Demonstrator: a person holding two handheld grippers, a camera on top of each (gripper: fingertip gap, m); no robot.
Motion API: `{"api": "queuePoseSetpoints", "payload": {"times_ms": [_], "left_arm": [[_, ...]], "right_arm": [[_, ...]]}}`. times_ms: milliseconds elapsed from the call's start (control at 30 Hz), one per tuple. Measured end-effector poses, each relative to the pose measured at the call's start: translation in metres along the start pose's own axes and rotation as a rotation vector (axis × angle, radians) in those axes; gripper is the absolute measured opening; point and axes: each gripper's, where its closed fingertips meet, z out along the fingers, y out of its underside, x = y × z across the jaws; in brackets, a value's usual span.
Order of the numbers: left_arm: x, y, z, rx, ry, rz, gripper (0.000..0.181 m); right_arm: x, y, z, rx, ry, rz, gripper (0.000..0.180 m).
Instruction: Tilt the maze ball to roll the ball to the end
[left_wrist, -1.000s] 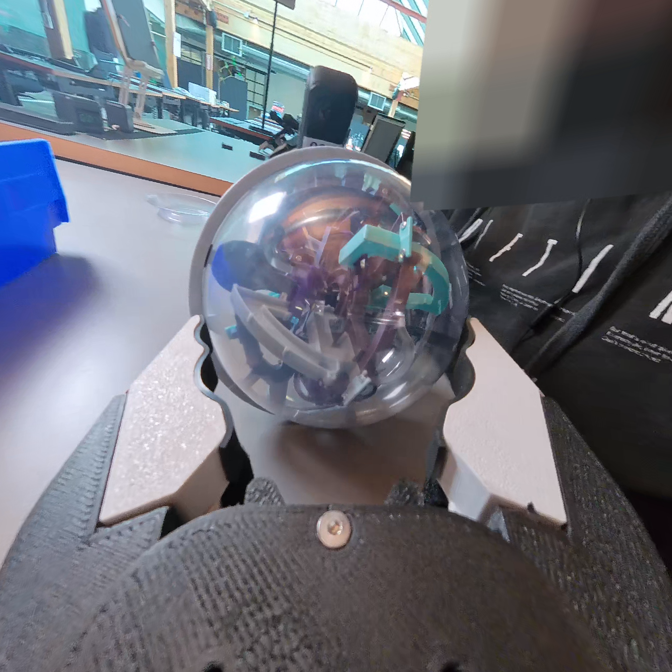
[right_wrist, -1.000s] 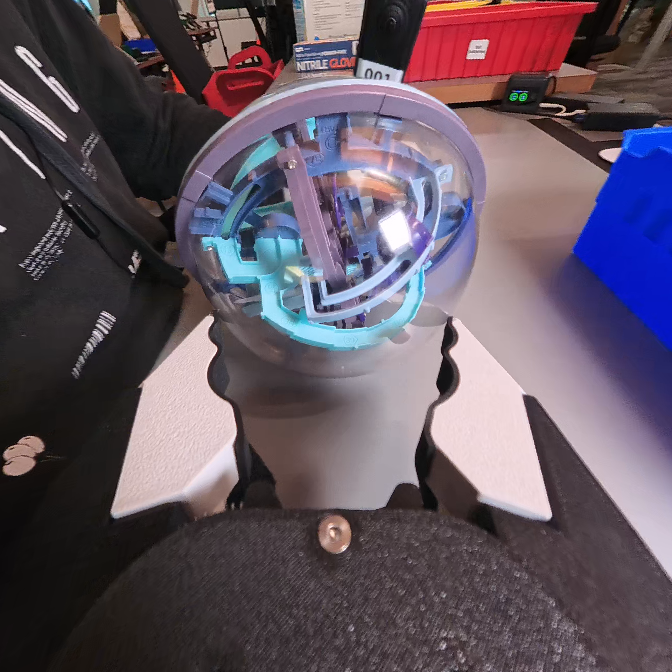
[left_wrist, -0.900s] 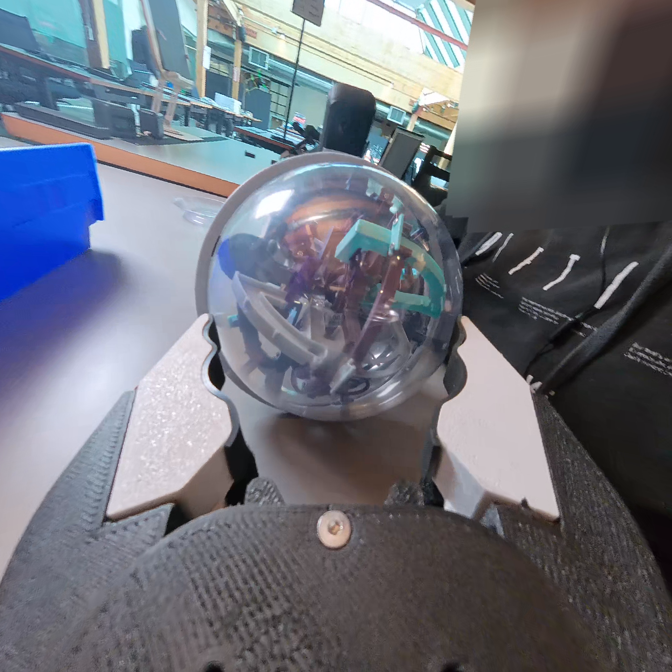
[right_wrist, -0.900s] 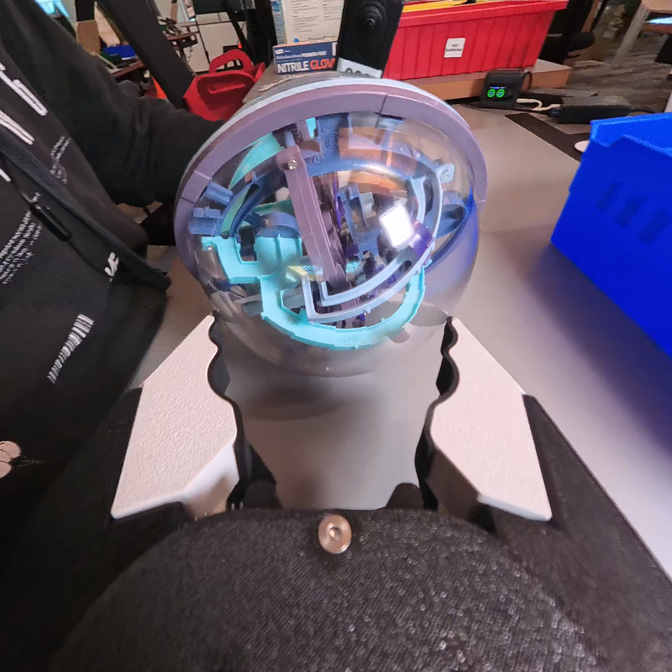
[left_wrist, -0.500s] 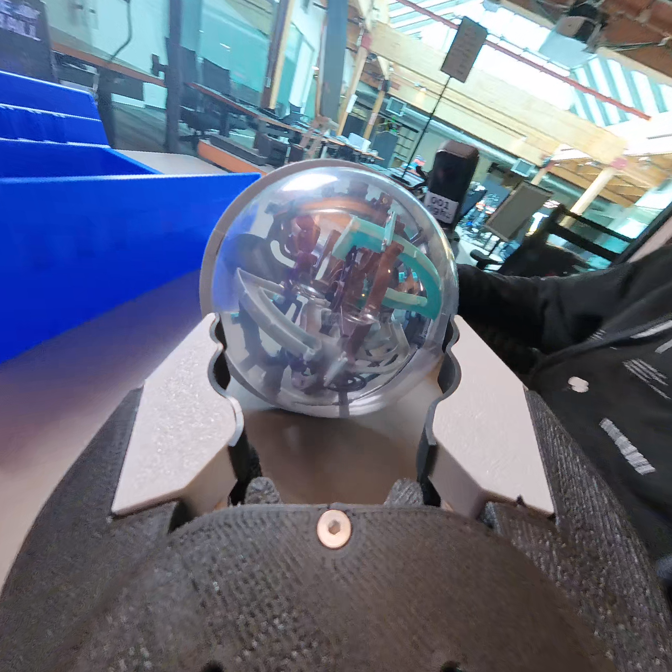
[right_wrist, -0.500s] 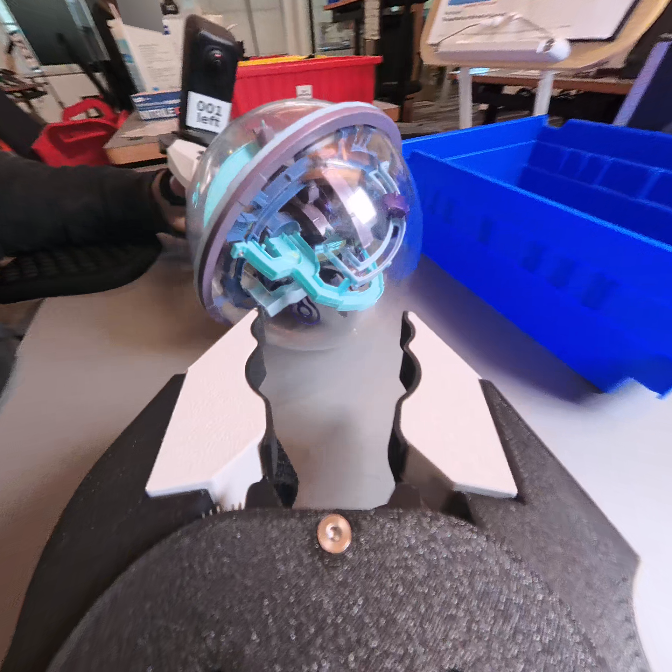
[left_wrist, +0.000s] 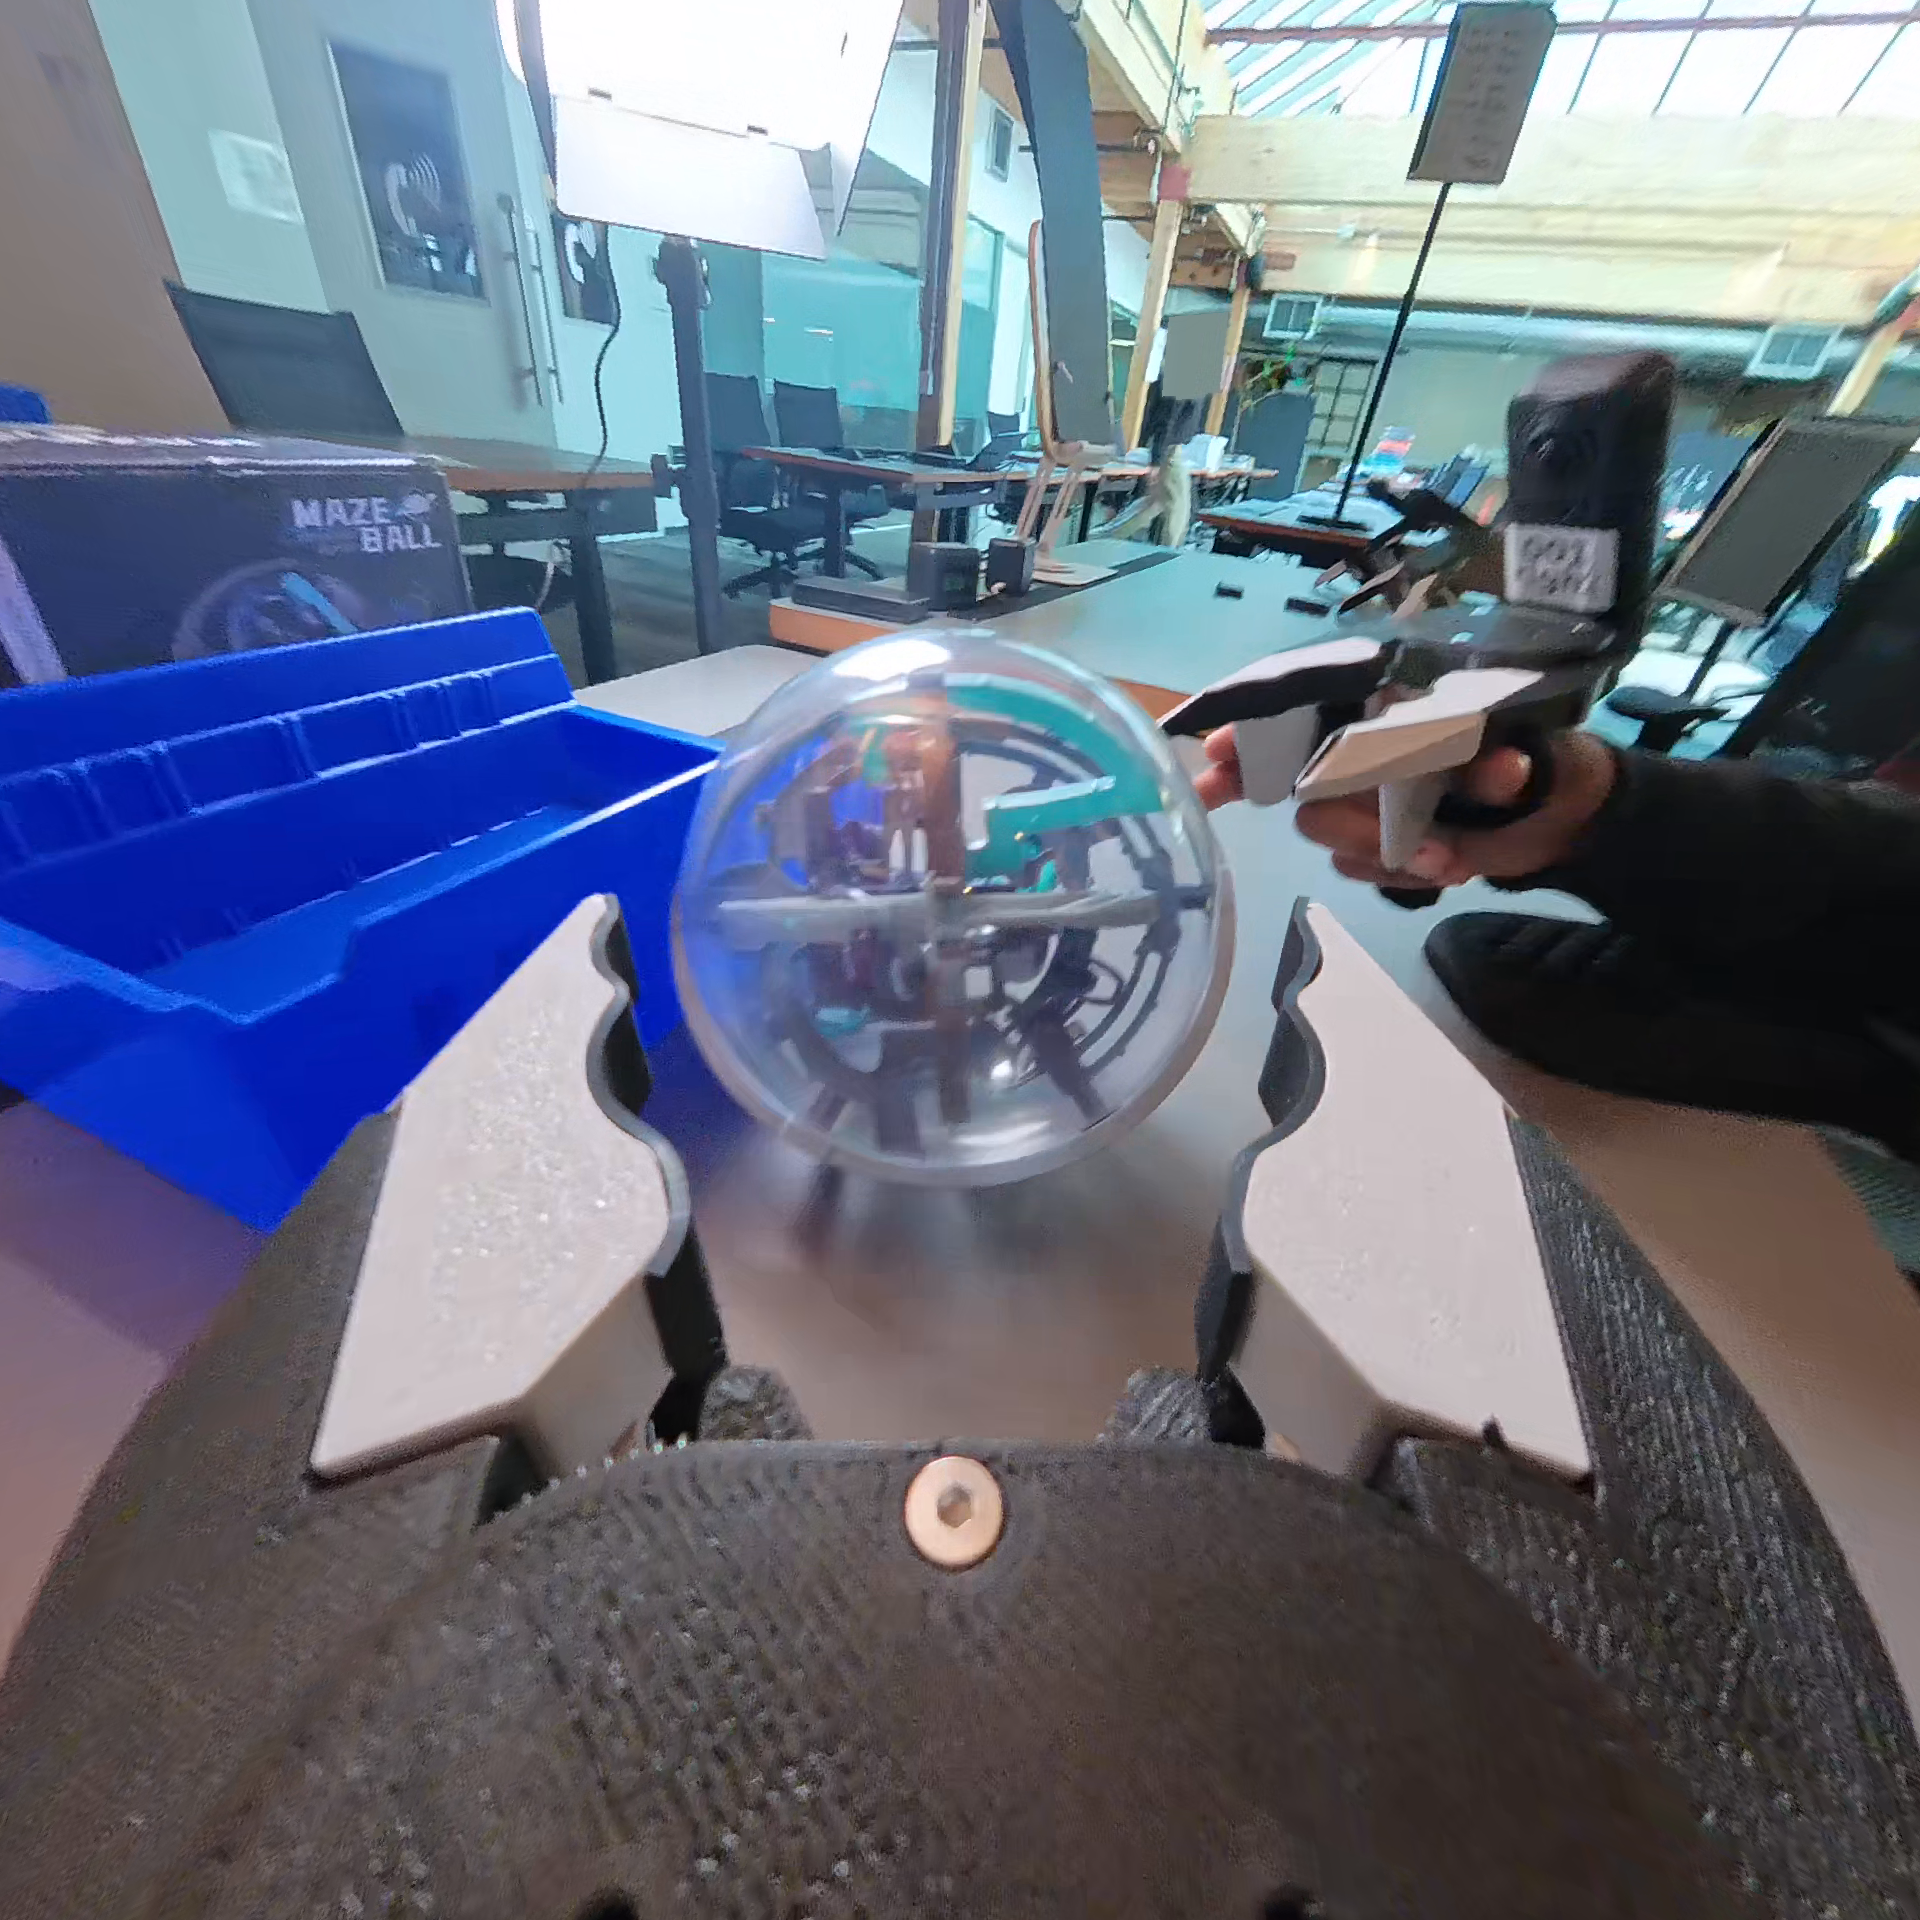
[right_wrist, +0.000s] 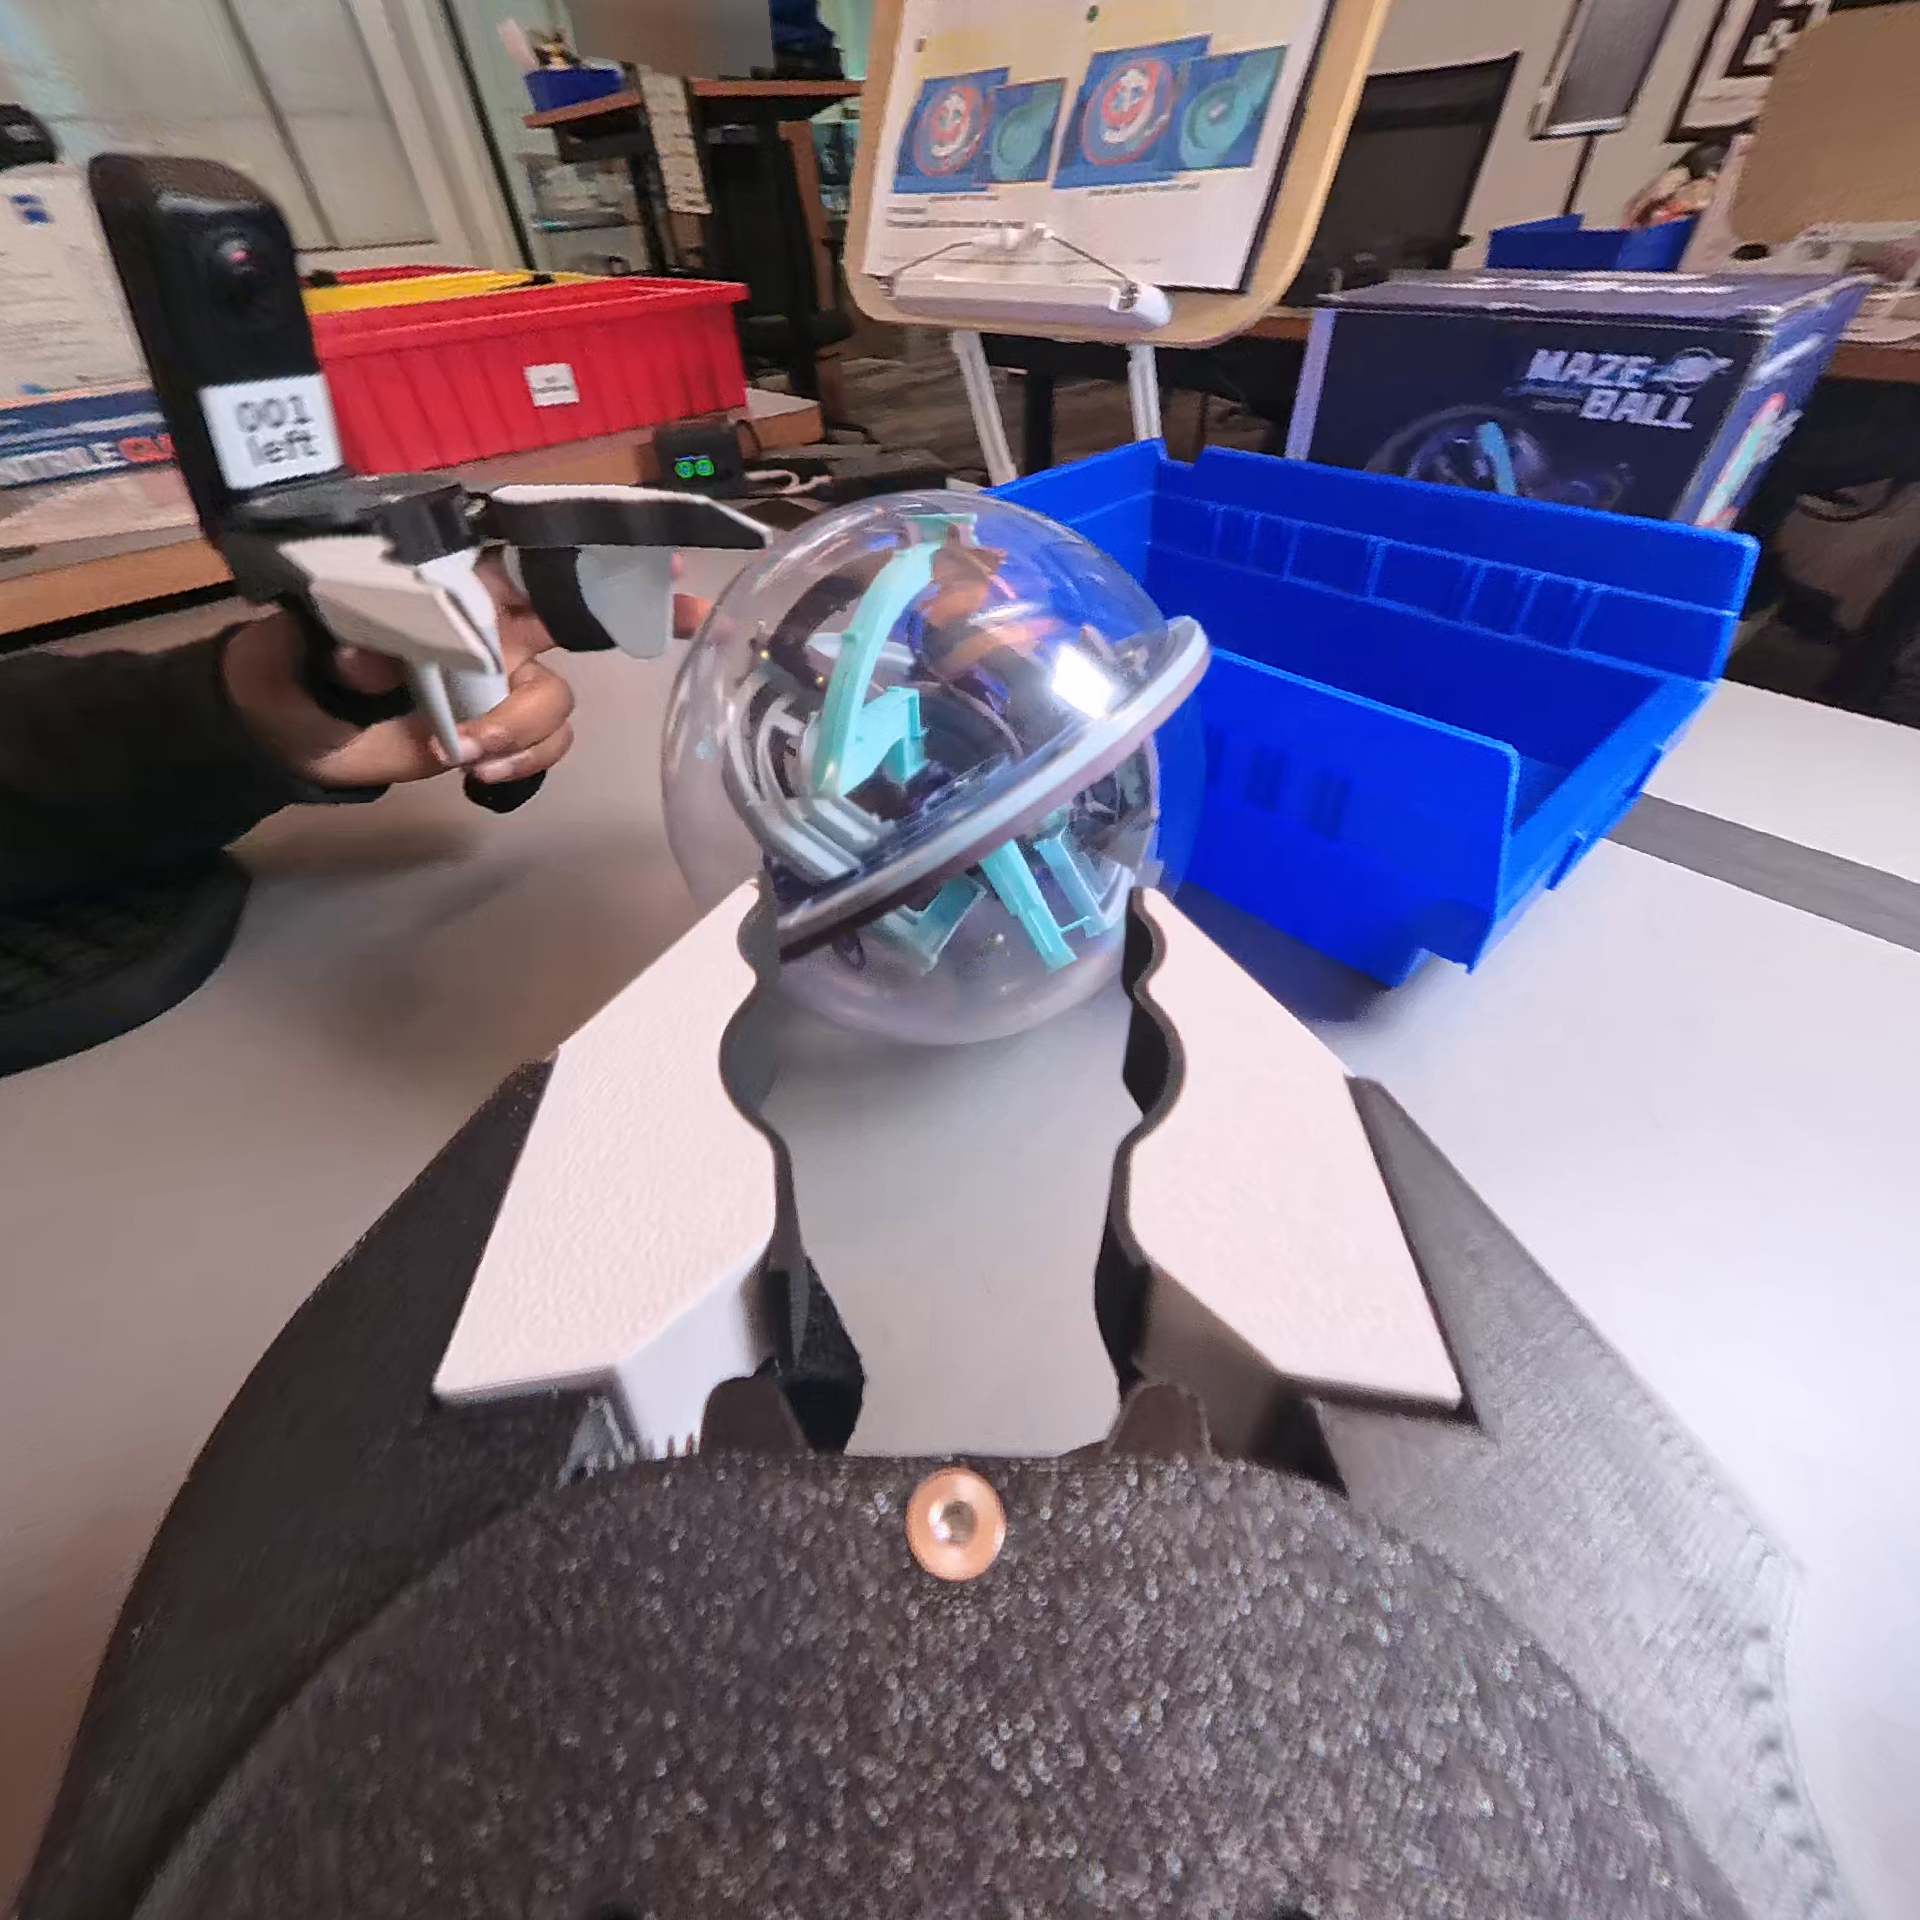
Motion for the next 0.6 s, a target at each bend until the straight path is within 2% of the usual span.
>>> {"api": "queuePoseSetpoints", "payload": {"times_ms": [167, 367, 500, 600], "left_arm": [[0.006, 0.027, -0.007, -0.07, -0.014, 0.086, 0.124], [0.023, 0.043, 0.008, -0.125, 0.026, 0.17, 0.128], [0.024, 0.058, 0.02, -0.187, 0.027, 0.195, 0.133], [0.021, 0.054, 0.024, -0.163, 0.013, 0.186, 0.133]], "right_arm": [[0.005, 0.006, 0.008, 0.023, 0.054, 0.106, 0.064], [0.014, 0.015, 0.009, 0.068, -0.002, 0.166, 0.062], [0.027, 0.015, 0.006, 0.098, 0.023, 0.147, 0.068], [0.03, 0.013, 0.005, 0.124, 0.047, 0.129, 0.075]]}}
